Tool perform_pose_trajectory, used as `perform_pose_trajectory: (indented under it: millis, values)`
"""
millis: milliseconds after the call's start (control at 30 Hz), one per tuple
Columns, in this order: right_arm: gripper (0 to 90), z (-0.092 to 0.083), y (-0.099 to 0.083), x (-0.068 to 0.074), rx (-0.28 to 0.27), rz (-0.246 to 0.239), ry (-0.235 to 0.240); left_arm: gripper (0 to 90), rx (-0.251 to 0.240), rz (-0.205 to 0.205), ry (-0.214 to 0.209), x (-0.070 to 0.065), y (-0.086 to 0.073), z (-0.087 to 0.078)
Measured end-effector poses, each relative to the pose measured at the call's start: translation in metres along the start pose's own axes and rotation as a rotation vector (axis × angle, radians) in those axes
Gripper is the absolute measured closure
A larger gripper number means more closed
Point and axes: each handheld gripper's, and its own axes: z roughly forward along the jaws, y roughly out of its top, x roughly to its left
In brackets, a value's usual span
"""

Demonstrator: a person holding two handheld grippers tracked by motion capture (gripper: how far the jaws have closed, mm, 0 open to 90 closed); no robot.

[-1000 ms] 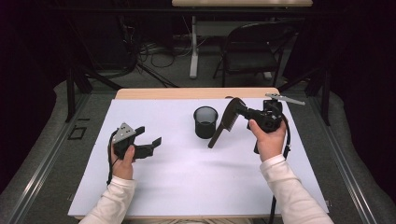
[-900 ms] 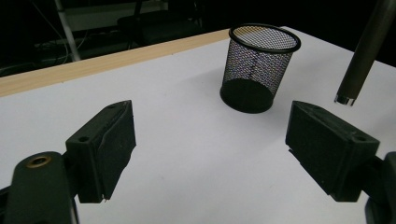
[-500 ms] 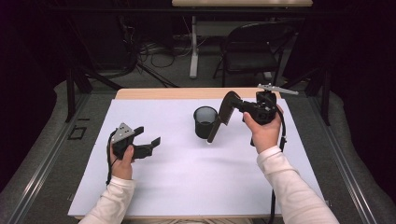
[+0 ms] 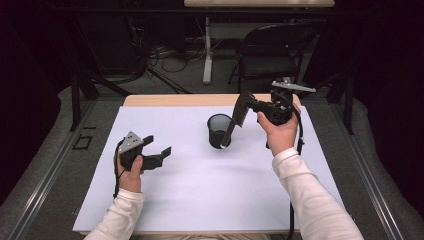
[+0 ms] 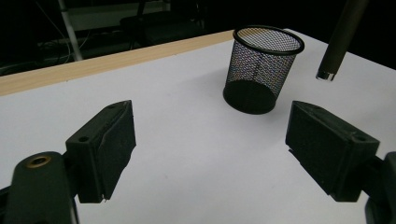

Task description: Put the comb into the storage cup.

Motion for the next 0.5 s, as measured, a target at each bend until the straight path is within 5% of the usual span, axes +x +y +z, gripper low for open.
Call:
perform_pose_trajectory:
  millis: [500]
  values:
    - [87.6, 0.002, 0.026, 0.005, -0.02, -0.01, -0.033, 16.2, -0.002, -0.002, -0.001, 0.001, 0.0, 0.0]
